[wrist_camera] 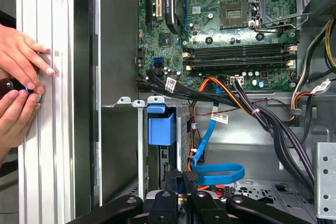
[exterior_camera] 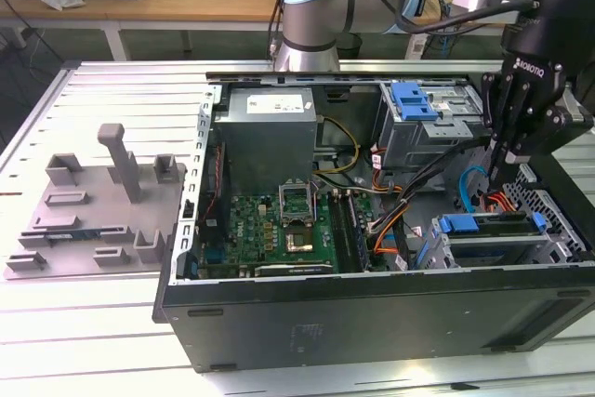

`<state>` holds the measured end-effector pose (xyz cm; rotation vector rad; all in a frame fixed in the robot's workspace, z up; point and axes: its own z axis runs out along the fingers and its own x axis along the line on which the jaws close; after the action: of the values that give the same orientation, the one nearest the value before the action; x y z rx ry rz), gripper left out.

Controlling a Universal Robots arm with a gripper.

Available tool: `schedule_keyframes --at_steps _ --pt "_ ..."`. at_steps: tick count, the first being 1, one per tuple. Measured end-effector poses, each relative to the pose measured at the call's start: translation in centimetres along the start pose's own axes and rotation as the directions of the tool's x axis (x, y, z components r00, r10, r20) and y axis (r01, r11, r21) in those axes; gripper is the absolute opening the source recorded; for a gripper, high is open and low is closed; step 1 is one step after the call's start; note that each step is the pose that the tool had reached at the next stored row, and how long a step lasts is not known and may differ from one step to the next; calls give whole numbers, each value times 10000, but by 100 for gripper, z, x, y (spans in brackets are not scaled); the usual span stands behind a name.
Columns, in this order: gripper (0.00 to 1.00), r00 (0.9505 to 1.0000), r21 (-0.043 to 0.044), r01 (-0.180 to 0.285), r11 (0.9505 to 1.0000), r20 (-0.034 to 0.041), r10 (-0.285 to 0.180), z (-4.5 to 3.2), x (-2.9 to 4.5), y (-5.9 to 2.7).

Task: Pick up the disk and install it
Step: 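Insert the second disk wire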

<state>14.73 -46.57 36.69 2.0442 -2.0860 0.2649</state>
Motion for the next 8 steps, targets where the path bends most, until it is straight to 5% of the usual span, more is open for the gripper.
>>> schedule_keyframes --at_steps 4,8 --pt "16 10000 0 0 10000 46 0 6 20 0" --pt "16 9998 1 4 10000 212 -4 28 99 -4"
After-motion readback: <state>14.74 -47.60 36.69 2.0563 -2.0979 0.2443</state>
